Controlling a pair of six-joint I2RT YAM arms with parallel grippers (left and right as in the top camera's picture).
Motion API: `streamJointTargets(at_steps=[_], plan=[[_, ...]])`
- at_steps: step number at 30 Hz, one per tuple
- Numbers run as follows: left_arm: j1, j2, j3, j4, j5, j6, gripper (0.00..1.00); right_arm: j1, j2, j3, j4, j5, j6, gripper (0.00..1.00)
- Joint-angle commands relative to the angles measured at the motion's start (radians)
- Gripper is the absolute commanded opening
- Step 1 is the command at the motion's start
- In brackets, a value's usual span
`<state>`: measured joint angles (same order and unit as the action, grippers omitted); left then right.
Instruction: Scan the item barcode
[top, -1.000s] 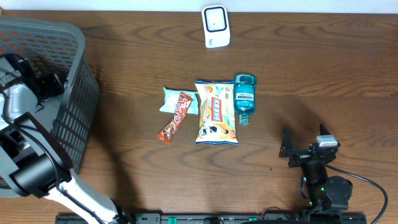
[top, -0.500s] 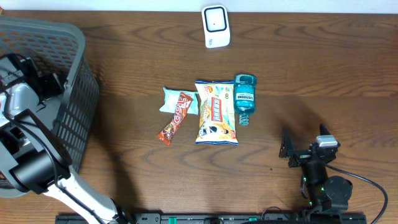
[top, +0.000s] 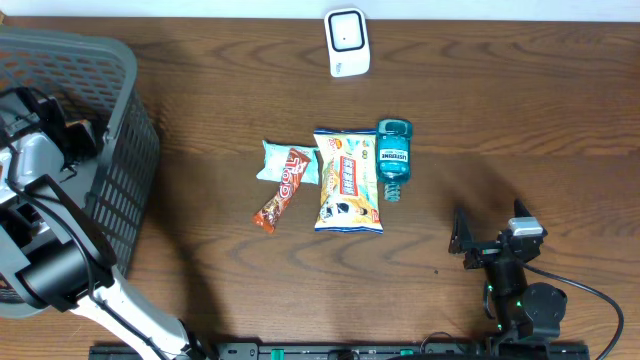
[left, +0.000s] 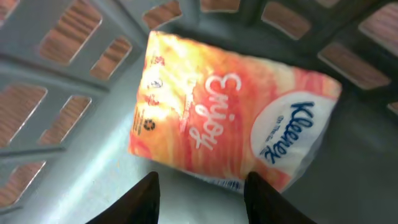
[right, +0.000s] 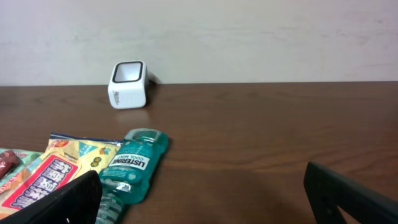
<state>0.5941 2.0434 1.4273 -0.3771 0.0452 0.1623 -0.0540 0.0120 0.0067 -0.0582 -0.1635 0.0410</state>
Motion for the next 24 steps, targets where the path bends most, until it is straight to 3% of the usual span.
streamJointTargets(at_steps=[1, 20, 24], plan=[[0.005, -0.061, -0.016, -0.018, -0.027, 0.01, 0.45, 0.001, -0.005, -0.001, -0.004, 0.0, 0.006, 0.99], [0.003, -0.62, -0.016, -0.161, -0.02, -0.327, 0.45, 0.001, -0.005, -0.001, -0.004, 0.0, 0.006, 0.99], [0.002, -0.737, -0.016, -0.163, 0.149, -0.34, 0.45, 0.001, -0.005, -0.001, -0.004, 0.0, 0.006, 0.99]])
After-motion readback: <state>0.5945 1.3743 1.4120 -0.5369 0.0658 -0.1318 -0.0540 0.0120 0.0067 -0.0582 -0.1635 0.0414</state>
